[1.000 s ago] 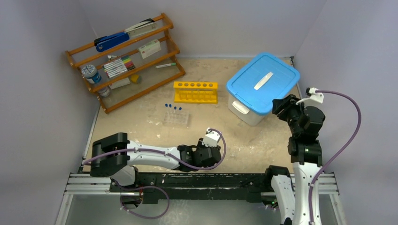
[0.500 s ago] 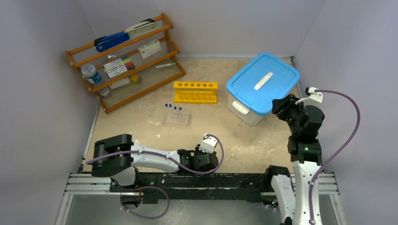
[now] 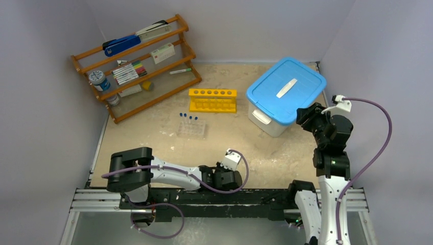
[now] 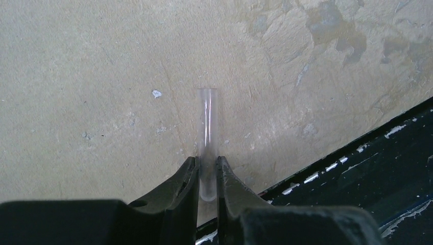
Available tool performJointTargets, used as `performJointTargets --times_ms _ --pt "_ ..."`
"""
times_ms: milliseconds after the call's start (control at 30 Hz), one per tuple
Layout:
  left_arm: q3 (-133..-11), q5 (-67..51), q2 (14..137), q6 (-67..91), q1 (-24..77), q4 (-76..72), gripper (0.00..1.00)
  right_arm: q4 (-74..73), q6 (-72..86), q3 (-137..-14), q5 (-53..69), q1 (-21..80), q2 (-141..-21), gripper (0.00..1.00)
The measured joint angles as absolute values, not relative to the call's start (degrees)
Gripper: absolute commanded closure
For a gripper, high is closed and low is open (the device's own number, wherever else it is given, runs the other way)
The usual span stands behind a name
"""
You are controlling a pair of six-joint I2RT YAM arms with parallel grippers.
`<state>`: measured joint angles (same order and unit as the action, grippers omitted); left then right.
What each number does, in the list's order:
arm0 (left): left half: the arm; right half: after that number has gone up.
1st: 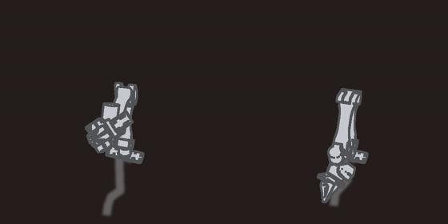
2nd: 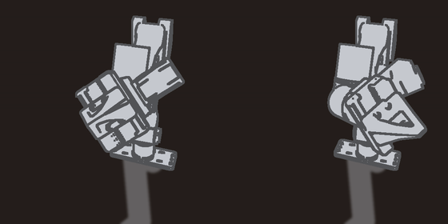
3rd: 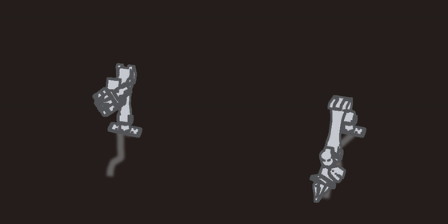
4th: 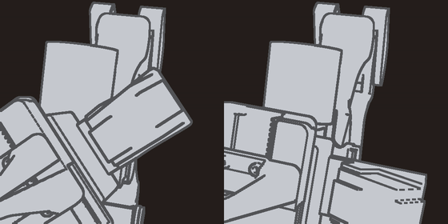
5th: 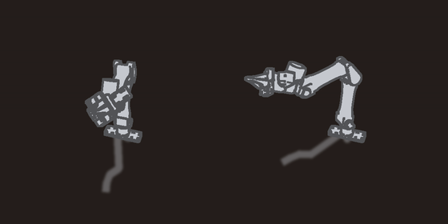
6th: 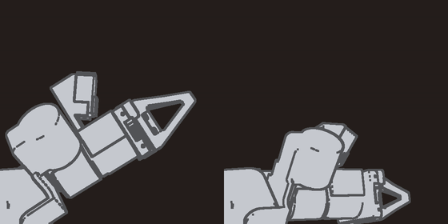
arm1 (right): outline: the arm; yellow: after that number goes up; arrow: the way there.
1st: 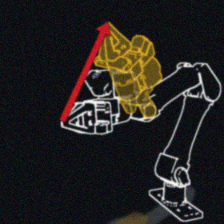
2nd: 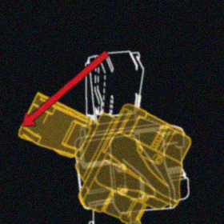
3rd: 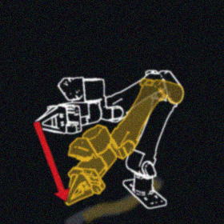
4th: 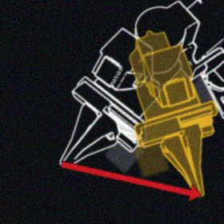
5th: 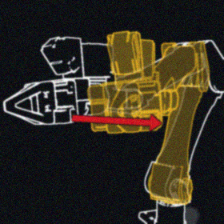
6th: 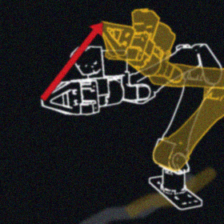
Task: Organize the chemistry lab equipment
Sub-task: Pick up the test tube at the center of the board.
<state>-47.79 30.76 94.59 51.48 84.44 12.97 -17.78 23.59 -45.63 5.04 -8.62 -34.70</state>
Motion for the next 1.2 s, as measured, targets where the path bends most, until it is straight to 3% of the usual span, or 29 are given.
performJointTargets --times_ms 300,533,667,867,1200 --pt "-47.79 31.55 93.03 51.35 84.51 15.18 0.90 -18.13 23.42 -45.63 5.45 -8.62 -33.28 0.49" --pt "-48.40 30.83 80.60 46.81 78.32 16.01 0.90 -18.81 21.78 -45.63 10.37 -8.62 -31.22 0.51" --pt "-48.38 30.76 69.82 41.69 72.34 9.85 0.90 -18.61 21.34 -45.63 16.62 -8.62 -29.10 0.48" --pt "-43.18 31.81 58.65 33.39 71.57 -8.27 0.90 -17.32 21.69 -45.69 26.33 -8.62 -25.69 0.43" --pt "-43.27 26.55 61.10 22.96 70.72 -25.32 0.89 -16.62 21.65 -53.47 37.17 -8.62 -25.12 0.43"
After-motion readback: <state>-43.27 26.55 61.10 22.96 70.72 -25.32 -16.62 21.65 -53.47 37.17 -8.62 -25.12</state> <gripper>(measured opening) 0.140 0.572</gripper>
